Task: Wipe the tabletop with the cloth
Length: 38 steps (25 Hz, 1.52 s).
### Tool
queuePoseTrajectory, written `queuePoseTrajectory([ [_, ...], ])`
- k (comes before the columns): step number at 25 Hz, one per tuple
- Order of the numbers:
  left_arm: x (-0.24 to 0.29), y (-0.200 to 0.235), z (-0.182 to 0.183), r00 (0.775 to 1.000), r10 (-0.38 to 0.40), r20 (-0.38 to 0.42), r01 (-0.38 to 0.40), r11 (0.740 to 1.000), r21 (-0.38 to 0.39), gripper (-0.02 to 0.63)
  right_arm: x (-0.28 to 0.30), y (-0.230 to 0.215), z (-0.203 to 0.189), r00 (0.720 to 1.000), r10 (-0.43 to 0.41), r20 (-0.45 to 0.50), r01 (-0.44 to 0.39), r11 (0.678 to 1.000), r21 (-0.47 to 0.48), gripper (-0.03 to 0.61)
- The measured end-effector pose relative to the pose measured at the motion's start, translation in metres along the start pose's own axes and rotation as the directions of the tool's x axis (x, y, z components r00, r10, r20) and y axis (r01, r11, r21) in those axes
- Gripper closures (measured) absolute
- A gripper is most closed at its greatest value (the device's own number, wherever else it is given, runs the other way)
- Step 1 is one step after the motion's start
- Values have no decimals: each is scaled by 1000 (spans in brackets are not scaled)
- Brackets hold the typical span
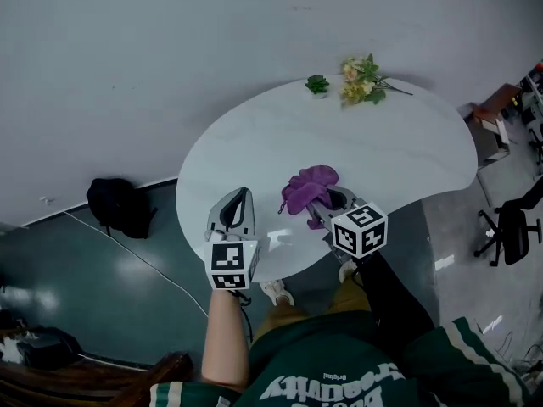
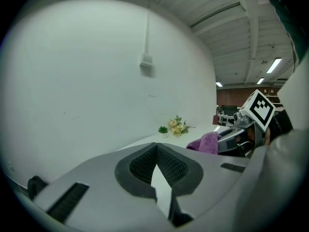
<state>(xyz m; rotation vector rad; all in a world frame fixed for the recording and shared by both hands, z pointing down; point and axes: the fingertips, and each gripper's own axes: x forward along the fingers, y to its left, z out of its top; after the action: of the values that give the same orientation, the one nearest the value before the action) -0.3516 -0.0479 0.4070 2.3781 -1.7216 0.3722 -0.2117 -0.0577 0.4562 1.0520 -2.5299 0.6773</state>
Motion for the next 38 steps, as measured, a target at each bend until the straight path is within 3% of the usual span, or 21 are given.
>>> queuePoseTrajectory([
  [7, 95, -128, 22, 999, -37, -25, 38, 999, 28, 614, -69, -135, 4, 1000, -7, 16, 7, 1000, 24, 492],
  [11, 151, -197, 28, 999, -29, -46, 29, 1000, -8, 614, -114, -221, 16, 1000, 5, 19, -5, 1000, 17, 491],
  [15, 203, -264, 43, 998, -59, -35, 56, 996, -68, 614, -164, -310, 30, 998, -58, 39, 57, 998, 18, 489],
  [19, 251, -331, 60, 993, -109, -40, 109, 994, -5, 614, -209, -390, 38, 985, -162, 54, 162, 987, 5, 489],
  [22, 288, -378, 70, 987, -153, -53, 156, 986, 56, 614, -242, -448, 38, 963, -262, 60, 264, 964, -19, 489],
  [25, 320, -433, 77, 970, -239, -56, 242, 968, 68, 614, -282, -502, 31, 932, -356, 64, 358, 933, -31, 489],
  [31, 367, -524, 78, 921, -382, -79, 389, 915, 105, 614, -349, -592, -11, 854, -516, -65, 512, 856, -75, 489],
  [36, 386, -566, 67, 899, -424, -112, 436, 892, 118, 614, -370, -637, -65, 816, -537, -215, 538, 841, -61, 484],
  [38, 388, -579, 62, 890, -438, -127, 452, 884, 119, 614, -368, -643, -89, 812, -511, -282, 516, 854, -61, 426],
])
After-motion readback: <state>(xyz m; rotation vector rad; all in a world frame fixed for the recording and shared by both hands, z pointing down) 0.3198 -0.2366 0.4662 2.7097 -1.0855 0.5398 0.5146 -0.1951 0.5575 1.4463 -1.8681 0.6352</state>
